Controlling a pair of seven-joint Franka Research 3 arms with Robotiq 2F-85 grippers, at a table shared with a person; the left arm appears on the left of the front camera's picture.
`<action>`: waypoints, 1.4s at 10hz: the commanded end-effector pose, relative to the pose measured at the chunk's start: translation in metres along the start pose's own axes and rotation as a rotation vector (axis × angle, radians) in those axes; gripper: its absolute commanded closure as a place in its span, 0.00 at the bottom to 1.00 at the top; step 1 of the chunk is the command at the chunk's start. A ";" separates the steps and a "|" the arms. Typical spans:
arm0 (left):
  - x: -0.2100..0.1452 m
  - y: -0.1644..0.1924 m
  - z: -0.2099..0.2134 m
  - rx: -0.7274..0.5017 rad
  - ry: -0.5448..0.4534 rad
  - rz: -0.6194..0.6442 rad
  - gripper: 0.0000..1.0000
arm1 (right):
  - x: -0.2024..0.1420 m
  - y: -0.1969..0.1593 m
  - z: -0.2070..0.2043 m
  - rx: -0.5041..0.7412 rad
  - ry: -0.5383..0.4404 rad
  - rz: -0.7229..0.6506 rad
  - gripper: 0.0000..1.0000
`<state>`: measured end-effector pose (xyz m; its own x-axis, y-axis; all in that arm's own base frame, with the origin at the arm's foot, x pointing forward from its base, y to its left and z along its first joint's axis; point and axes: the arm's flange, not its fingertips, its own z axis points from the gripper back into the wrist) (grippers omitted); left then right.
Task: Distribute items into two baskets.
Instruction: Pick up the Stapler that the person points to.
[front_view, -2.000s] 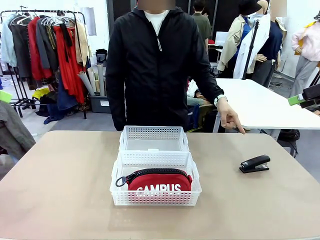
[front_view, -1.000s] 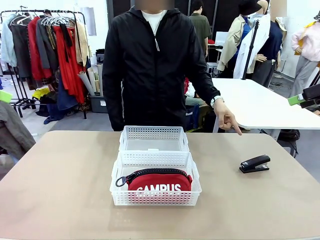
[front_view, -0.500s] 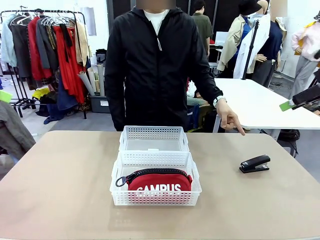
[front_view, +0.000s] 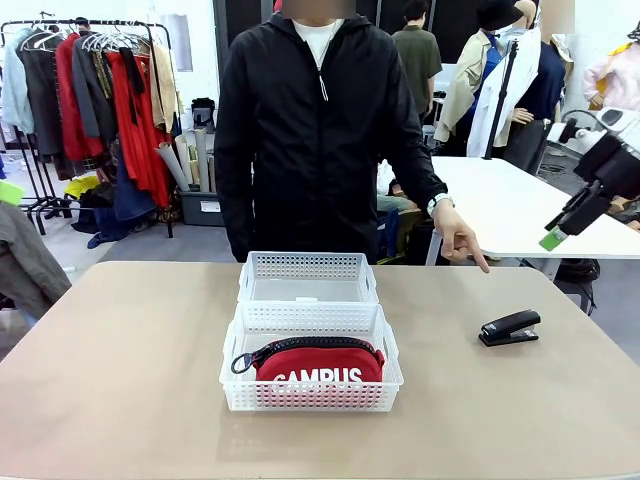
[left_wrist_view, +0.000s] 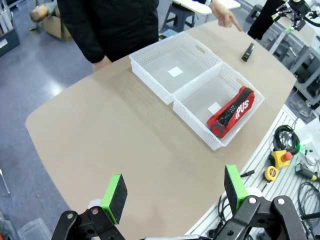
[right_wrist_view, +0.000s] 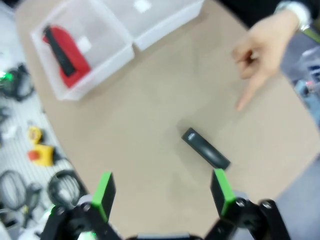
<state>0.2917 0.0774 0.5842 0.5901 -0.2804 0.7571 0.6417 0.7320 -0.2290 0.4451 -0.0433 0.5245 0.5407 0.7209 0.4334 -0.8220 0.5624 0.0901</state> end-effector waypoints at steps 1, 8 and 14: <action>0.000 0.000 0.000 0.000 -0.001 0.000 0.00 | 0.003 -0.011 0.000 0.010 0.077 0.151 0.00; 0.000 0.000 0.000 0.000 -0.001 0.000 0.00 | -0.007 -0.018 -0.051 0.176 0.323 0.572 0.00; 0.000 0.000 0.000 0.000 -0.001 0.000 0.00 | -0.019 -0.035 -0.090 0.078 0.327 0.593 0.00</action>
<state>0.2916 0.0775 0.5844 0.5900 -0.2802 0.7572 0.6414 0.7323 -0.2288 0.4763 -0.0381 0.4438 0.0298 0.9908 0.1321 -0.9995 0.0278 0.0173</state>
